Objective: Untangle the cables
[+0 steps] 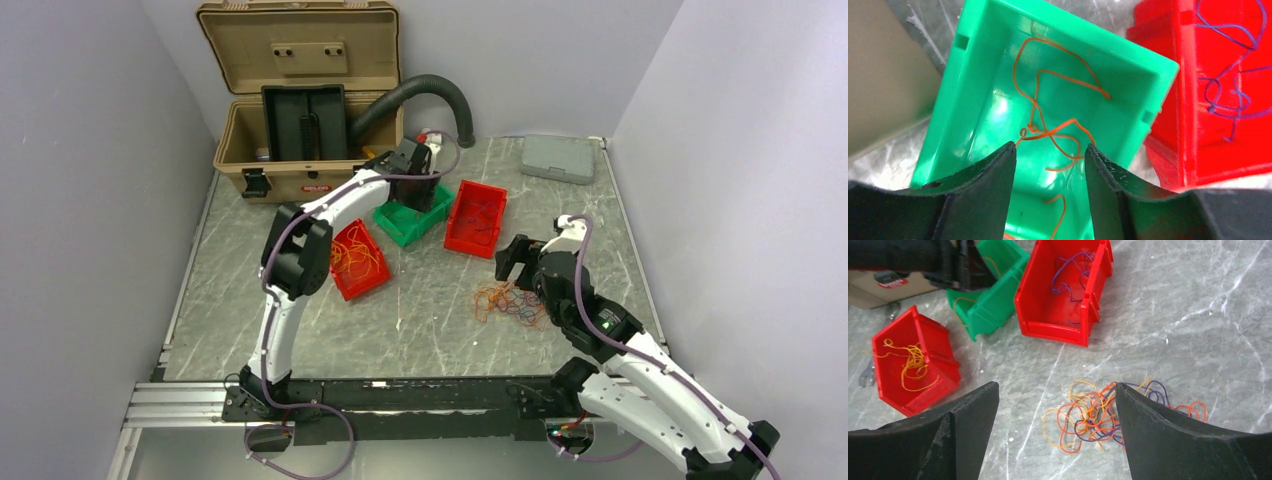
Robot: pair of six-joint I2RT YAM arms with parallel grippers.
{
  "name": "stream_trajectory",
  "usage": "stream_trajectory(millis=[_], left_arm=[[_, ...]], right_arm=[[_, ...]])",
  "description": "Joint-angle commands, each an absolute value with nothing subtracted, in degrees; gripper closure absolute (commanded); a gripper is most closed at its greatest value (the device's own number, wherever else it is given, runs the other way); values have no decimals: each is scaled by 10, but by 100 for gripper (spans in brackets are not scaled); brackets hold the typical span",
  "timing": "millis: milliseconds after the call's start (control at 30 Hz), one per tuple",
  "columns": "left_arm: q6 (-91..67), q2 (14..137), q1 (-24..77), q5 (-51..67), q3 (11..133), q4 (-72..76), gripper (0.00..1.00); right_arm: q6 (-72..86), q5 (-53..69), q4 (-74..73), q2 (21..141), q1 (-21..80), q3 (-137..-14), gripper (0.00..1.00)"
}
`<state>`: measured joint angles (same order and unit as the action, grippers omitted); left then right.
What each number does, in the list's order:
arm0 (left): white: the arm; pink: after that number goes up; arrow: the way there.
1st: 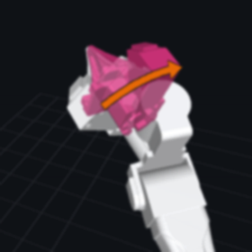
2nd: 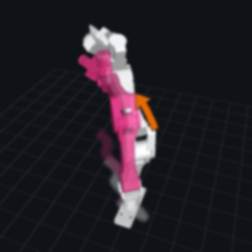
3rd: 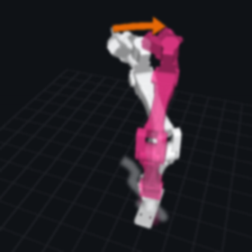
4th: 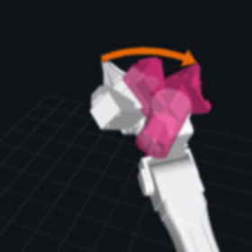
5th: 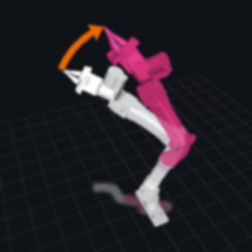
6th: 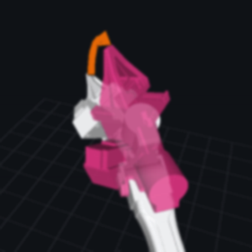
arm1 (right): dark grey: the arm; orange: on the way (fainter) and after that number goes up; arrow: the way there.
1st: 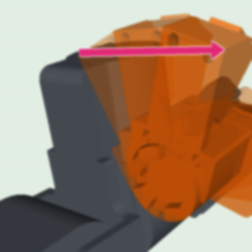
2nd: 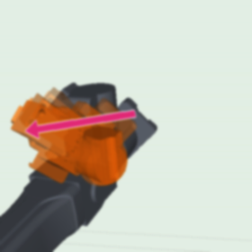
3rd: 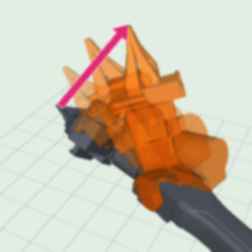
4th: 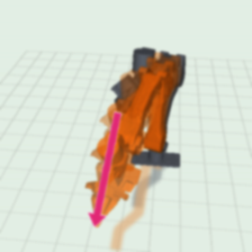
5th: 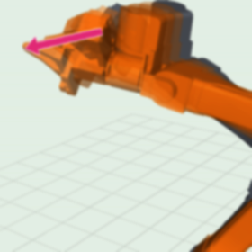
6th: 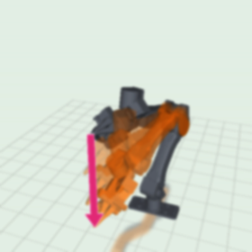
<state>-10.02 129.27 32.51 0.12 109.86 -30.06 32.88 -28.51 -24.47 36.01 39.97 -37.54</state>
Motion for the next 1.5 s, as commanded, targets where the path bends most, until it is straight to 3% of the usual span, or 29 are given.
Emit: stream_trajectory(millis=[0,200,333,433,633,733,867,900,1100,1233,1300,1367,1400,1467], left_arm=[[-81,1180,325,9,1091,-320,42],[-80,1045,341,39,978,-285,27],[-93,964,350,51,907,-267,25],[-100,884,368,47,829,-240,24],[-141,724,398,58,624,-154,17],[-159,661,402,69,555,-133,11],[-170,603,405,82,493,-114,4],[-172,592,406,87,486,-110,4],[-172,576,410,115,457,-91,4],[-170,583,411,129,451,-83,4],[-174,592,412,144,447,-72,4],[-179,603,414,159,444,-61,4],[-182,610,416,164,443,-56,4],[-186,622,422,168,440,-44,4]], right_arm=[[353,-304,-281,385,399,-394,12],[407,-294,-365,471,381,-397,7],[434,-247,-373,507,338,-372,7],[437,-187,-357,526,275,-349,18],[440,-130,-309,542,227,-310,28],[423,-87,-269,563,227,-296,45],[407,-24,-222,599,240,-289,94],[409,-13,-211,604,252,-290,100],[435,21,-141,634,397,-334,100],[439,68,-104,640,426,-356,100],[435,50,-124,627,426,-362,80],[431,16,-155,607,426,-367,43],[430,-4,-172,595,426,-369,33],[426,-47,-207,571,425,-372,25]])
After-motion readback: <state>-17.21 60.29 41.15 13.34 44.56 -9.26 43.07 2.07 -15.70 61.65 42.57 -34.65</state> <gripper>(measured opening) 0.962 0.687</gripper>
